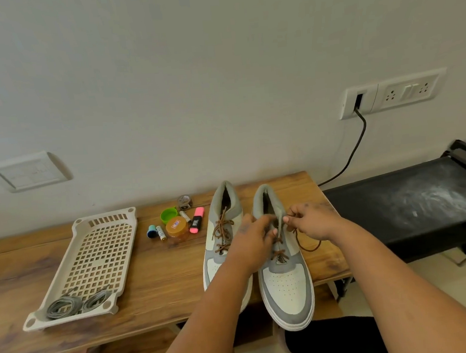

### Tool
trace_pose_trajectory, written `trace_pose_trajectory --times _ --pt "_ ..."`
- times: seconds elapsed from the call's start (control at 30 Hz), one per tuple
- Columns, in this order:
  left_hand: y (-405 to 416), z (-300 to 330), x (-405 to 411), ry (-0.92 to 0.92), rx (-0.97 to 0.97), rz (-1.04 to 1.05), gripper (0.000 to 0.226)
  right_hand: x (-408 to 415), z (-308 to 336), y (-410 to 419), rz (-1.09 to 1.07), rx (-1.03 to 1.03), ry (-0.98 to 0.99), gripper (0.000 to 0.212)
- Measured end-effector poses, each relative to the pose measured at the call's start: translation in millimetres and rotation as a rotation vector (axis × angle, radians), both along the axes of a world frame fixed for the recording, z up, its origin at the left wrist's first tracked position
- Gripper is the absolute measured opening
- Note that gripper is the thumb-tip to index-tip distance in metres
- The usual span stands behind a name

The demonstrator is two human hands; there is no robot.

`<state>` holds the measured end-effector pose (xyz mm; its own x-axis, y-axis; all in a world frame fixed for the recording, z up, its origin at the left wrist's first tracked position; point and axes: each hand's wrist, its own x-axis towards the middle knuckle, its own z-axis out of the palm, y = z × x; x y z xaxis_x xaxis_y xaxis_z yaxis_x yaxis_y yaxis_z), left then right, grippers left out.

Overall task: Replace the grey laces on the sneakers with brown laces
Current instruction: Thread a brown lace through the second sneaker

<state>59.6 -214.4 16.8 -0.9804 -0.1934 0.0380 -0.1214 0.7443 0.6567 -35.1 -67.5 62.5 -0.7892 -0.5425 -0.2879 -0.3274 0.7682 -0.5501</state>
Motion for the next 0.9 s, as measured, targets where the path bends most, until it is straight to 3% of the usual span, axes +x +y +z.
trace_pose_trajectory --times 0.13,0.27,0.53,0.6,0.73,0.8,0.9 --pt "0.1 -6.8 1.2 0.037 -0.099 -0.045 0.030 2.1 -0.2 -0.5 0.023 0.035 0.051 0.026" --pt "-8.5 -6.7 -0.8 0.087 -0.129 -0.098 0.025 4.9 -3.0 4.1 -0.040 -0.078 -0.032 0.024" --pt "-14.4 -10.1 -2.9 0.035 -0.161 -0.125 0.028 5.7 -12.2 12.6 -0.257 -0.463 -0.487 0.019" --pt "-14.4 -9.3 -0.6 0.045 -0.095 -0.108 0.027 5.3 -10.6 12.5 -0.249 -0.438 -0.460 0.020" --pt "-10.7 -7.2 9.9 0.084 0.029 0.056 0.034 6.2 -4.1 9.1 -0.094 -0.199 -0.219 0.026" --pt "-7.6 -4.6 13.0 0.090 0.023 0.121 0.034 6.6 -5.1 8.6 -0.068 -0.134 -0.151 0.022" --pt "0.0 -0.4 12.8 -0.042 -0.082 0.142 0.014 5.5 -8.1 11.9 -0.062 -0.091 -0.131 0.019"
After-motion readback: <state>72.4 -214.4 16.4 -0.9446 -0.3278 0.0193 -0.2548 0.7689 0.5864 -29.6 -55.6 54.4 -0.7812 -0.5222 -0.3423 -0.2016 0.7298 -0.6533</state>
